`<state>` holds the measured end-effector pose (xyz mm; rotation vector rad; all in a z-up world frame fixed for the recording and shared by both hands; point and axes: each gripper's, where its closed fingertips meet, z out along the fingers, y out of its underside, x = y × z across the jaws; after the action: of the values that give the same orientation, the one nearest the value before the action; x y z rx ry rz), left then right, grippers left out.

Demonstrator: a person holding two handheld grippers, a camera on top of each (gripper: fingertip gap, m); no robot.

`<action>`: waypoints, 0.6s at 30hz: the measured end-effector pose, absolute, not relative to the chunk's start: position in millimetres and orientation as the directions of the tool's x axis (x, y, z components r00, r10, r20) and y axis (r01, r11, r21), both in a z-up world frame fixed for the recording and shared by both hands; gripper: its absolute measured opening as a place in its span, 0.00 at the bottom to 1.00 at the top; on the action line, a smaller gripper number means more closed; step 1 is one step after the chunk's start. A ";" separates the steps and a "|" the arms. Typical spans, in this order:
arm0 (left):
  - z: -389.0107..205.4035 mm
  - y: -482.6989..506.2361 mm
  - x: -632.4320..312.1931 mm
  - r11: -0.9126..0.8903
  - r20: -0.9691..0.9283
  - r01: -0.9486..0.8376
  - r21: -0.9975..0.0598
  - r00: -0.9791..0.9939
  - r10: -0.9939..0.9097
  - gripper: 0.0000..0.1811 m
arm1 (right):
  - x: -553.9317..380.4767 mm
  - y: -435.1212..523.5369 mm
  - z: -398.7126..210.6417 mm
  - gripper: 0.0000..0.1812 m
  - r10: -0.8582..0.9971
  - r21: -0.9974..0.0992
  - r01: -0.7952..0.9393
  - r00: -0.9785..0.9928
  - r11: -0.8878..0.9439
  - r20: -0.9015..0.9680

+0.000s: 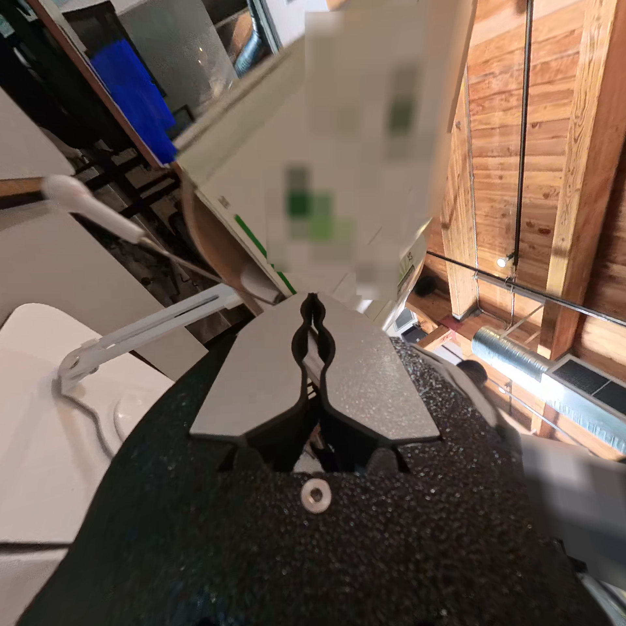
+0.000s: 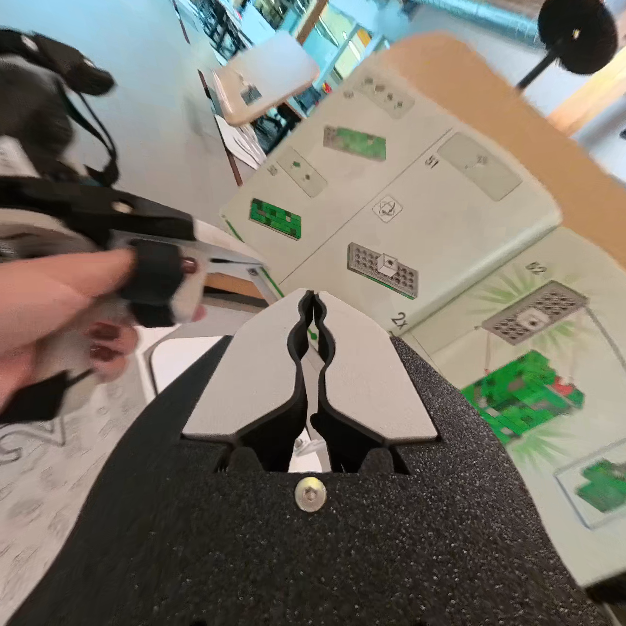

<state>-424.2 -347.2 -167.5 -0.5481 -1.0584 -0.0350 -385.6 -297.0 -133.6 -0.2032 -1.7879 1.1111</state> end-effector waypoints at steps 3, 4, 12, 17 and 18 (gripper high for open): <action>-174.8 -356.7 -416.3 0.869 0.849 0.301 -0.391 0.482 0.215 0.00 | -416.6 -303.3 -144.6 0.00 0.615 -0.783 -0.260 -0.500 0.565 0.609; -177.8 -358.8 -413.2 0.868 0.851 0.303 -0.393 0.477 0.219 0.00 | -424.0 -304.6 -146.2 0.00 0.625 -0.788 -0.246 -0.495 0.565 0.603; -206.2 -387.9 -415.0 0.866 0.880 0.292 -0.405 0.381 0.283 0.00 | -446.4 -323.8 -139.8 0.00 0.577 -0.709 -0.290 -0.426 0.643 0.697; -214.8 -398.5 -427.0 0.887 0.910 0.284 -0.365 0.311 0.275 0.24 | -452.4 -327.2 -139.1 0.00 0.598 -0.731 -0.275 -0.434 0.625 0.674; -215.1 -397.3 -430.1 0.894 0.921 0.305 -0.329 0.312 0.232 0.27 | -452.9 -327.4 -139.4 0.00 0.601 -0.733 -0.275 -0.432 0.622 0.672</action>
<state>-430.1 -397.3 -215.1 -0.4962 -1.2677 -0.0507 -452.9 -327.4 -139.4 -0.2661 -1.7597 1.0073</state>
